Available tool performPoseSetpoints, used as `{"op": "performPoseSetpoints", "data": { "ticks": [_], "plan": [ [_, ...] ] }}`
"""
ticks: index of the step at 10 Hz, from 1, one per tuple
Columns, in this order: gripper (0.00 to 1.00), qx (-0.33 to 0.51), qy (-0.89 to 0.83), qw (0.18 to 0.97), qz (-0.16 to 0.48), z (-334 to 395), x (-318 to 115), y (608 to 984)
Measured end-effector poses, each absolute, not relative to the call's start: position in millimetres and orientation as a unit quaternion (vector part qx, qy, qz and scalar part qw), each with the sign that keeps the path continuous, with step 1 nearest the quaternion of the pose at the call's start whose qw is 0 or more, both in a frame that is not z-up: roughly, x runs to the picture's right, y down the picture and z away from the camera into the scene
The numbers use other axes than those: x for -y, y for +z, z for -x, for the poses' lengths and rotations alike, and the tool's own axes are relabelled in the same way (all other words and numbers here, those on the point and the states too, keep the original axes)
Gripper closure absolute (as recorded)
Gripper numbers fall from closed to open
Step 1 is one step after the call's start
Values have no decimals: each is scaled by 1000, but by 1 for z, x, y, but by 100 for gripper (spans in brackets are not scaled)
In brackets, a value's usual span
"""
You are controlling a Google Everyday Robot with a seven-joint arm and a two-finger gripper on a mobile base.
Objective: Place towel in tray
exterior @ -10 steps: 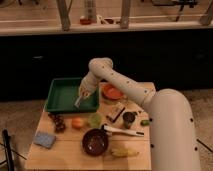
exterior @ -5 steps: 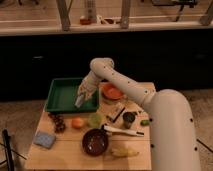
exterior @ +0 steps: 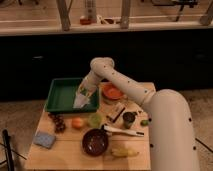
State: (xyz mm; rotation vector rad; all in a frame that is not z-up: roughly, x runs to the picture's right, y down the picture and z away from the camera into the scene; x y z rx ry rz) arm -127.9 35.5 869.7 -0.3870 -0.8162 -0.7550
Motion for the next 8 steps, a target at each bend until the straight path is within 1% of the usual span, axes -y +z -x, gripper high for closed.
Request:
{"op": "performPoseSetpoints", "data": {
  "ticks": [1, 2, 3, 8],
  "plan": [
    [39, 385, -355, 831, 186, 127, -33, 870],
    [27, 385, -356, 830, 191, 129, -30, 870],
    [21, 386, -356, 828, 196, 132, -27, 870],
    [20, 376, -354, 832, 202, 129, -20, 868]
  ]
}}
